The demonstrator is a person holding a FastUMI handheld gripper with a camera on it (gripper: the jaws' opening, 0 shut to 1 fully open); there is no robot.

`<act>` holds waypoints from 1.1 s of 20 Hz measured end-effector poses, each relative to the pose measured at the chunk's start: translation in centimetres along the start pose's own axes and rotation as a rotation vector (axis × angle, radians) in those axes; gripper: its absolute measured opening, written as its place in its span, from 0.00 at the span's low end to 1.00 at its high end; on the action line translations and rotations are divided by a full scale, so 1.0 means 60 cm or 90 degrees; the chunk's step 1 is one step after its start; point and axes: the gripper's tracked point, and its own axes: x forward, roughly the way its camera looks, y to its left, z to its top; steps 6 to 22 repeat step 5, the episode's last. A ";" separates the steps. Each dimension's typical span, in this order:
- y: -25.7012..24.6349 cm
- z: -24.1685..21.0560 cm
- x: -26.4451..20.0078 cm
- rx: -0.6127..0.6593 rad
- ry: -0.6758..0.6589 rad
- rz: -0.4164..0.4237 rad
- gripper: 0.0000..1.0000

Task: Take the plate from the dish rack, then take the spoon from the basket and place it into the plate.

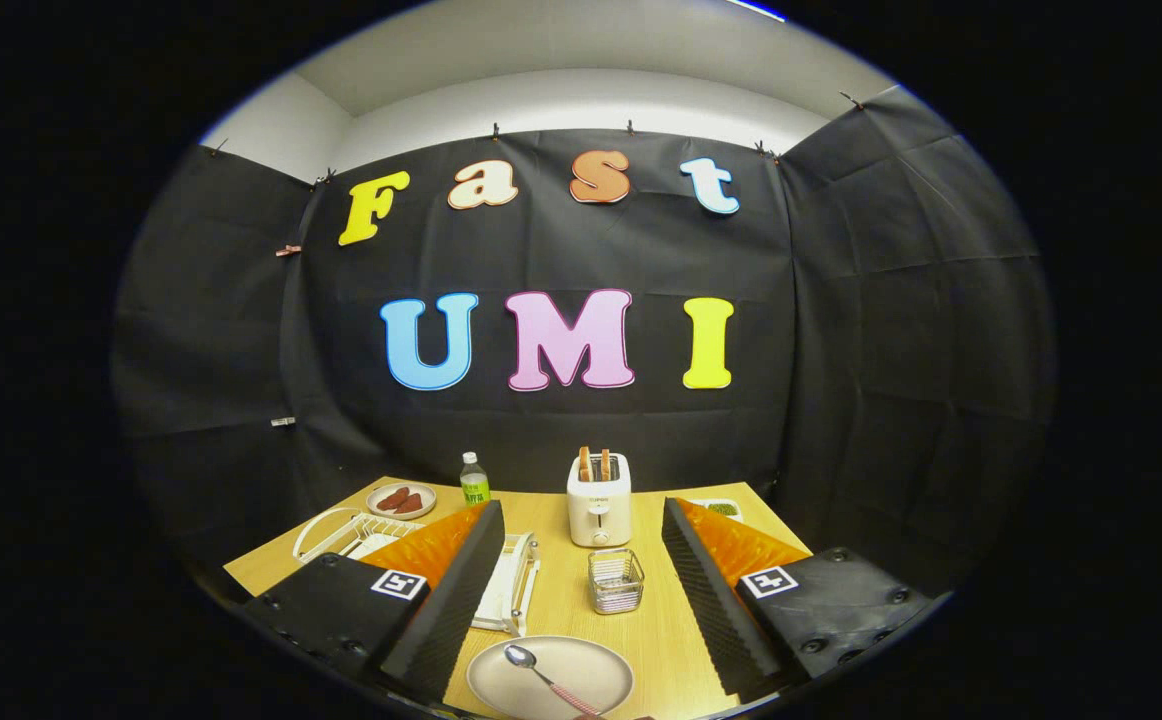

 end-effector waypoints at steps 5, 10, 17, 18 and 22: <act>-0.061 -0.005 0.038 -0.032 0.012 0.037 0.98; -0.061 -0.005 0.038 -0.032 0.012 0.037 0.98; -0.061 -0.005 0.038 -0.032 0.012 0.037 0.98; -0.061 -0.005 0.038 -0.032 0.012 0.037 0.98; -0.061 -0.005 0.038 -0.032 0.012 0.037 0.98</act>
